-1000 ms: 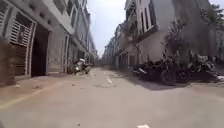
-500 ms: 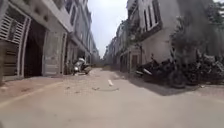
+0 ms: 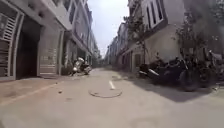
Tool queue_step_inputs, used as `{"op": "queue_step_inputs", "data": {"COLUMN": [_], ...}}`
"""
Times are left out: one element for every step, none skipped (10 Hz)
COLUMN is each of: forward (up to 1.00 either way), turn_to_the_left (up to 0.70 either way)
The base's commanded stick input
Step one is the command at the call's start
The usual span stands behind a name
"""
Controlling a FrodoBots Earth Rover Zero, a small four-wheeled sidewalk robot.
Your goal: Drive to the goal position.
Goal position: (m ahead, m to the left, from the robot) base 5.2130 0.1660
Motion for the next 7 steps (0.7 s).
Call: {"op": "queue_step_inputs", "data": {"forward": [1.0,1.0,1.0,1.0,1.0,1.0,1.0], "turn_to_the_left": [0.0,0.0,0.0,0.0,0.0,0.0,0.0]}}
